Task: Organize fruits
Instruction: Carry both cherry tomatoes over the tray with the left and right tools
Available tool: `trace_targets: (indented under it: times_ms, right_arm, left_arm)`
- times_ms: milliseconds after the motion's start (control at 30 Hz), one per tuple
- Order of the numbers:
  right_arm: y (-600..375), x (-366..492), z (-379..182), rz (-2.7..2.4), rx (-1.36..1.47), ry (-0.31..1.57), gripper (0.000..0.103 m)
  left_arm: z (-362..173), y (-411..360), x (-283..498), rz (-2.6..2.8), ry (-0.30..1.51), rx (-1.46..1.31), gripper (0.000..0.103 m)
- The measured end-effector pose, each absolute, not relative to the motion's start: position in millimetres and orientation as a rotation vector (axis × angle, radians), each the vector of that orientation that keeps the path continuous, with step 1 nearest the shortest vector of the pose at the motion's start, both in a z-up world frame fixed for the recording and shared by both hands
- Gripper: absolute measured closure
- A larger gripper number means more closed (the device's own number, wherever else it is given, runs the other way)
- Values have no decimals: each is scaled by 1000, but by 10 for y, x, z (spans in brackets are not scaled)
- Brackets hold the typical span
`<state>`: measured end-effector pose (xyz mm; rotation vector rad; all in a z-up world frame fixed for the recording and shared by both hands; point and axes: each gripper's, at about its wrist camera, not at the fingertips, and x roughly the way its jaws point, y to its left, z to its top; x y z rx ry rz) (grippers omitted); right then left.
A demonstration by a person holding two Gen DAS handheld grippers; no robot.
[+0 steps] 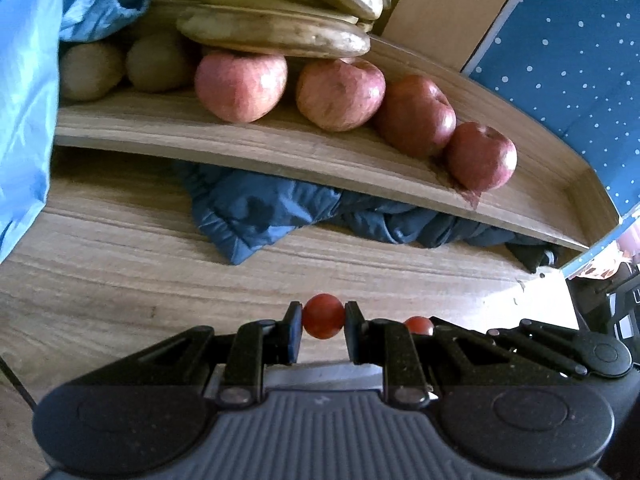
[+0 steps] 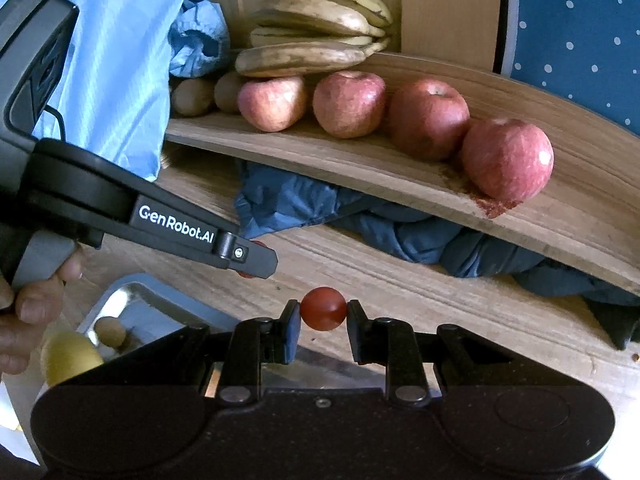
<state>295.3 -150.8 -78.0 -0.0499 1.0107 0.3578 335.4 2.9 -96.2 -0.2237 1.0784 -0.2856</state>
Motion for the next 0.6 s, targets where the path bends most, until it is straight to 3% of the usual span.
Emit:
trace_targets:
  times_ms: [600]
  right_arm:
    - [-1261,2636,-668,345,-34,1008,77]
  left_arm:
    - [-982,396,3011,-279,1104,-218,79]
